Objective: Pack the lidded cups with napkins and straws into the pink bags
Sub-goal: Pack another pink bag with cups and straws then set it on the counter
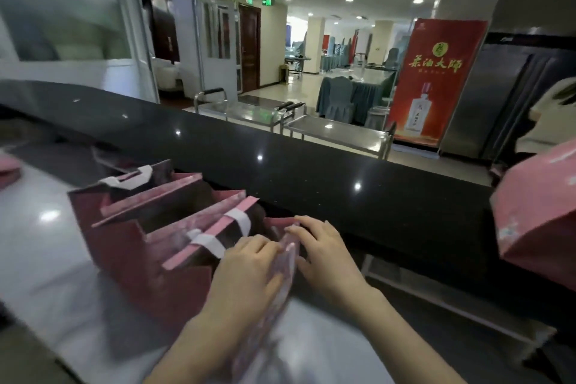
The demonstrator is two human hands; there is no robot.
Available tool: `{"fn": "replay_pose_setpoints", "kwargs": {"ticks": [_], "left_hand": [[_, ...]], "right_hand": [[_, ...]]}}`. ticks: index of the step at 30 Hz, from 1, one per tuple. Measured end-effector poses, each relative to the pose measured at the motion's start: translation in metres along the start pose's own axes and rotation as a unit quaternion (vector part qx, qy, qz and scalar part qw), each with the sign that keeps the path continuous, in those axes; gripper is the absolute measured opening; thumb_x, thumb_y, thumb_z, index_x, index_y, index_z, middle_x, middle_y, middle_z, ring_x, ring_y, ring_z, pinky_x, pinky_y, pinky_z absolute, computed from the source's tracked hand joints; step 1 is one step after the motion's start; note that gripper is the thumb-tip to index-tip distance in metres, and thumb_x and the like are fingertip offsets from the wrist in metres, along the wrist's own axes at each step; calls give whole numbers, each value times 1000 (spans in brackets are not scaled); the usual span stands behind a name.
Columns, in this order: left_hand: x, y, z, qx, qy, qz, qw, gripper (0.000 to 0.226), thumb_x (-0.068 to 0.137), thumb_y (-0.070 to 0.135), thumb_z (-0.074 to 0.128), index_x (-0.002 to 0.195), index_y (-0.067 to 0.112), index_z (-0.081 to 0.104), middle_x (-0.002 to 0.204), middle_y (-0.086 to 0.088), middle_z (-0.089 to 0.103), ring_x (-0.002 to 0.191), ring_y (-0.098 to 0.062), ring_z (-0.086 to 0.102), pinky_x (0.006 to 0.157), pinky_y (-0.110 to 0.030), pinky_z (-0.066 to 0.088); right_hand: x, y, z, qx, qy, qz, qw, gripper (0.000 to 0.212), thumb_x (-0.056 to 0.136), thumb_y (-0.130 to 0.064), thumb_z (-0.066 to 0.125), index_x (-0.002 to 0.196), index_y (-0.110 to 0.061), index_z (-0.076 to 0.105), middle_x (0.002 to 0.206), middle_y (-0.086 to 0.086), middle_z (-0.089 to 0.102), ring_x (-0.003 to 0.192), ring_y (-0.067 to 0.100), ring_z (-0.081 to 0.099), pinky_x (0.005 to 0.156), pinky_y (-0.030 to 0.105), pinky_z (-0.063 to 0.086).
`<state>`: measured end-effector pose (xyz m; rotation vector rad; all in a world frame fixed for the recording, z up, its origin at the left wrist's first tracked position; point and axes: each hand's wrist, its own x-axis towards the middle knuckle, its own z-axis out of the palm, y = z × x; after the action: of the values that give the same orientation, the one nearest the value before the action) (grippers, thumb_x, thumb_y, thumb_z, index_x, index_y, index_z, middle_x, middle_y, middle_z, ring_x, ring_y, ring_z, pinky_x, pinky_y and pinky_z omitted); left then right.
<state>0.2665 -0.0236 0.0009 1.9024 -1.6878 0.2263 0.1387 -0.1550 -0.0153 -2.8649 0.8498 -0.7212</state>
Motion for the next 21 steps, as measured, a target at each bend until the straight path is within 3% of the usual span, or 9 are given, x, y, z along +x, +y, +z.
{"fn": "replay_pose_setpoints", "kwargs": {"ticks": [3,5,9,13,16,18,21], "left_hand": [[-18,-32,-3,42,-48,-44,997,45,91,49,52,133,33,50,127,13,53,119,-10,47,101,-28,37],[-29,-47,1,48,-59,-59,995,41,94,53,41,130,36,50,125,15,54,118,-9,48,99,-27,34],[-45,-54,7,56,-65,-36,996,33,98,45,32,107,33,61,107,16,64,107,-8,53,106,-27,24],[-50,-51,11,43,-61,-6,997,35,97,44,32,106,30,63,105,13,66,104,-10,53,110,-31,21],[-51,-45,11,29,-70,13,997,36,97,42,32,106,29,64,102,11,65,101,-13,52,107,-30,24],[-53,-36,14,15,-65,36,997,30,97,38,38,104,29,65,100,12,66,97,-13,53,105,-29,27],[-53,-10,22,-2,-46,75,996,14,85,32,57,82,28,70,78,14,67,77,-12,59,91,-29,44]], "right_hand": [[25,-17,24,-82,-66,-37,994,66,86,-14,60,144,-31,34,154,-3,26,145,18,16,118,39,-1],[34,-22,33,-130,-108,-36,985,68,85,-16,62,145,-30,33,156,-1,24,147,20,12,118,44,-2],[34,-22,35,-196,-125,-46,971,45,87,-18,58,131,-27,51,139,-2,47,139,18,30,118,41,1],[20,-14,16,-219,-127,-58,966,28,88,-20,59,114,-29,63,118,-9,61,124,14,46,120,41,8],[2,-9,-1,-222,-96,-83,967,19,67,-20,80,81,-28,70,79,-11,66,90,12,64,112,46,30],[-17,0,-12,-224,-124,-62,965,11,77,-22,73,85,-28,68,82,-12,65,94,11,62,116,45,21],[-59,25,-26,-230,-147,-20,962,14,91,-25,56,99,-29,66,97,-12,65,108,11,56,118,39,2]]}}
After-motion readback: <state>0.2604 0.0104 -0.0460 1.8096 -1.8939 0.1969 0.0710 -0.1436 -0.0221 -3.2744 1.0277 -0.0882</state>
